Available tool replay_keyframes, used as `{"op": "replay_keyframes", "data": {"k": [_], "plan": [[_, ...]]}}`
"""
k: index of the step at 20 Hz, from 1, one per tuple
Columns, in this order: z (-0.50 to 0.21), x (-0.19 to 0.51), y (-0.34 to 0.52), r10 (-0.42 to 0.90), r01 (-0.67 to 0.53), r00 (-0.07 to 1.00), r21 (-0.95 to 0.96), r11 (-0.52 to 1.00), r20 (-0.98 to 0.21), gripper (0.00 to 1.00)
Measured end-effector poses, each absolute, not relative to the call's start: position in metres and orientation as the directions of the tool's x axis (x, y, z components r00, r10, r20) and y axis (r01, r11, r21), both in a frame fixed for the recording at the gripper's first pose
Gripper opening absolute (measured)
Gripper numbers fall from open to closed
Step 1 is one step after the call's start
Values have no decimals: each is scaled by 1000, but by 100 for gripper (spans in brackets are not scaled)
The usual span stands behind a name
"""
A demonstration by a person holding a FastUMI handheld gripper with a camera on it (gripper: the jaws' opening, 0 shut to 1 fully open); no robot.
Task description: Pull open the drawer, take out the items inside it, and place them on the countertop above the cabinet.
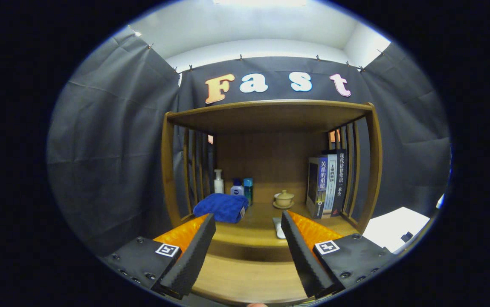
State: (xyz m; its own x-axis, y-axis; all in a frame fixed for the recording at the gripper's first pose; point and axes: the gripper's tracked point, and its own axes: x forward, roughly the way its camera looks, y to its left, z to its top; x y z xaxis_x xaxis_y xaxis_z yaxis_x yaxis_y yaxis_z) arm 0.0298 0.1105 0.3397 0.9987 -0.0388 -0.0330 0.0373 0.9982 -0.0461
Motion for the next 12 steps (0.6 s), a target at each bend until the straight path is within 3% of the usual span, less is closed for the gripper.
{"op": "replay_keyframes", "data": {"k": [7,12], "plan": [[305,-17,114,-9,7,1000,-85,996,-23,100],[262,-46,117,28,-35,994,-61,998,-103,100]]}}
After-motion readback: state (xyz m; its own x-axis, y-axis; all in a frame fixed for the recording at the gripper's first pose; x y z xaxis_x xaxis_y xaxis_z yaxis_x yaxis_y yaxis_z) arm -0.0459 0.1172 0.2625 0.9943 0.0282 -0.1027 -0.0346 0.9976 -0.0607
